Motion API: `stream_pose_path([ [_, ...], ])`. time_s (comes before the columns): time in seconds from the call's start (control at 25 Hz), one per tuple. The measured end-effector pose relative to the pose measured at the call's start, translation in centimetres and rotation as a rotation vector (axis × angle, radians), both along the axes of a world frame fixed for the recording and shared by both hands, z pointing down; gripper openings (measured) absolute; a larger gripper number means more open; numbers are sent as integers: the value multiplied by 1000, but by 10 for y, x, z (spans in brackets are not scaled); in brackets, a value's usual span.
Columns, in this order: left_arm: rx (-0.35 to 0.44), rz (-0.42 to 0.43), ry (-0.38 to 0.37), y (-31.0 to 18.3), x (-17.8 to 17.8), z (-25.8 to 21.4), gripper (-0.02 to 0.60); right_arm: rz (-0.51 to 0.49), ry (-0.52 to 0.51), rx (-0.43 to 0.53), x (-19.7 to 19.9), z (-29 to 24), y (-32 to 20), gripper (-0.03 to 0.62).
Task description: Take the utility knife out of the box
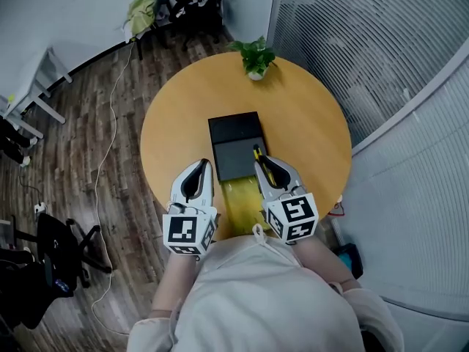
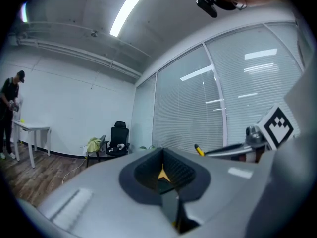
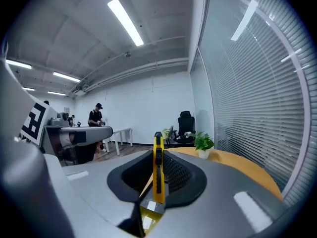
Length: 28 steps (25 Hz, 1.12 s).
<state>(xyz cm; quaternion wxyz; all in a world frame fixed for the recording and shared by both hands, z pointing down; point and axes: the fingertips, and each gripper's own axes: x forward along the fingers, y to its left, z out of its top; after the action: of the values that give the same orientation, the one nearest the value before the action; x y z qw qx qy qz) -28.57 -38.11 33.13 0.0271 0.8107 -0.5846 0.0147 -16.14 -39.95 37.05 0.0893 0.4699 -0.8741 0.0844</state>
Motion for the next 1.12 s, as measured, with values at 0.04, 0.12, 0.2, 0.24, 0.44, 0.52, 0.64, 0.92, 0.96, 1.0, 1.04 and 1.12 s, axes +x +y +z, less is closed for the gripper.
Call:
stream_pose_path([
  [0.04, 0, -4, -6, 0, -1, 1, 5, -3, -1, 2, -1, 0, 1, 63],
  [0.12, -2, -10, -6, -1, -2, 1, 5, -11, -3, 7, -1, -1, 1, 63],
  [0.2, -7, -14, 7, -3, -2, 1, 5, -18, -12, -1, -1, -2, 1, 63],
  [0.24, -10, -17, 11, -3, -2, 1, 5, -20, -17, -9, -1, -1, 1, 63],
  [0.44, -28, -15, 22, -1, -5, 9, 5, -28, -14, -42, -8, 9, 3, 63],
  [0.52, -35, -13, 34, -1, -5, 10, 5, -28, -22, -63, -7, 13, 1, 63],
  [0.64, -38, -17, 30, -2, -6, 13, 5, -24, -21, -69, -6, 16, 1, 63],
  [0.92, -34, -27, 15, 1, -8, 14, 6, -27, -7, -82, -10, 21, 3, 63],
  [0.96, -32, -27, 13, 1, -8, 13, 6, -31, -8, -81, -12, 20, 3, 63],
  [1.0, -33, -26, 14, 1, -8, 13, 5, -35, -7, -81, -14, 20, 3, 63],
  [1.04, -35, -26, 14, 1, -9, 14, 5, -37, -7, -82, -16, 20, 3, 63],
  [1.12, -38, -31, 13, 1, -11, 15, 5, -40, -5, -91, -18, 22, 4, 63],
])
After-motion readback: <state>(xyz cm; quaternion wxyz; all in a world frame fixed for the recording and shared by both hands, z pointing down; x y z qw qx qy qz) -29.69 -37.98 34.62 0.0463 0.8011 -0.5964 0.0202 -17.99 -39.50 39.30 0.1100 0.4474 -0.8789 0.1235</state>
